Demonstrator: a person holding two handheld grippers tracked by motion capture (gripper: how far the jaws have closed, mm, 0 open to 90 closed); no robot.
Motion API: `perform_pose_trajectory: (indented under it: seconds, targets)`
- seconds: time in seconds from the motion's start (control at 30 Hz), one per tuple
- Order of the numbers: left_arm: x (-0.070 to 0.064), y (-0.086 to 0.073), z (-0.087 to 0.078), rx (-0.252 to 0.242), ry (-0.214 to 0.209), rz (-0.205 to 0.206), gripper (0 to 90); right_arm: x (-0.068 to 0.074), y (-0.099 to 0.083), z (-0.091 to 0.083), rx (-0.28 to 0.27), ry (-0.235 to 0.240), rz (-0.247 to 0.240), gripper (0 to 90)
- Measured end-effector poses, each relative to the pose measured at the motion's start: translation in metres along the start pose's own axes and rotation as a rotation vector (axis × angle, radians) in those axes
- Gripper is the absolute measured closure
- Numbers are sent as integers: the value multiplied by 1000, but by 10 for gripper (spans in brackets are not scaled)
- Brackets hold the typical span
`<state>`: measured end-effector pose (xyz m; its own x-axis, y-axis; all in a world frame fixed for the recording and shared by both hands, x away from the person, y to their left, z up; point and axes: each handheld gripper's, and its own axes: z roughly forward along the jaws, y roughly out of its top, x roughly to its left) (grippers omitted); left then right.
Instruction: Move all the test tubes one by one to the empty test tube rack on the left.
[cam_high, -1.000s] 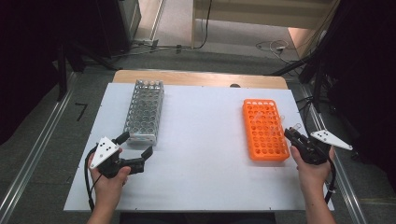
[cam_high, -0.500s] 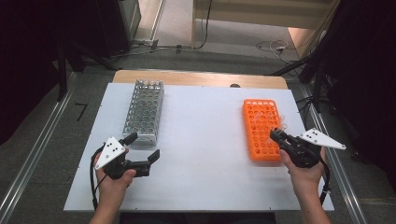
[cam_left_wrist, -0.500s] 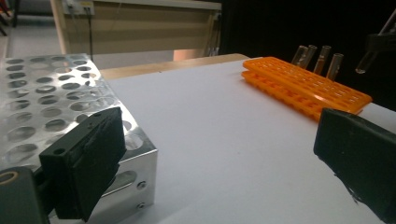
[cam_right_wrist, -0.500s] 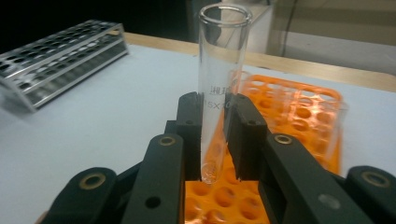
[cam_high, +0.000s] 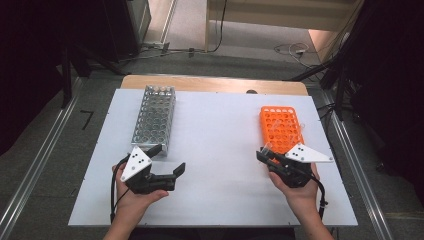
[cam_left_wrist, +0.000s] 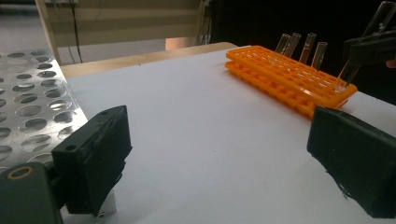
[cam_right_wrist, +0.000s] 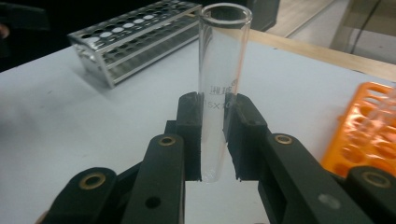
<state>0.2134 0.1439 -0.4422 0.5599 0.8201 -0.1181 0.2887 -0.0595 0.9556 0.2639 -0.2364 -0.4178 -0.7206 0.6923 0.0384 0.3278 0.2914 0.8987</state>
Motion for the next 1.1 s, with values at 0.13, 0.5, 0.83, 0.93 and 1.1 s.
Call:
perform_pose_trajectory:
  seconds: [0.13,0.5,0.83,0.93,1.1]
  targets:
    - [-8,2,5,8,-48,-1,118,18,-1,11,18,61,-30,740]
    - [-24,8,14,24,-129,14,202,50,-5,32,61,157,-88,740]
    - [-46,13,23,30,-247,44,386,71,-8,43,93,218,-128,741]
    - [-51,14,25,30,-273,49,432,76,-9,46,102,230,-140,741]
    - [-63,13,30,45,-338,65,512,82,-10,48,110,242,-160,740]
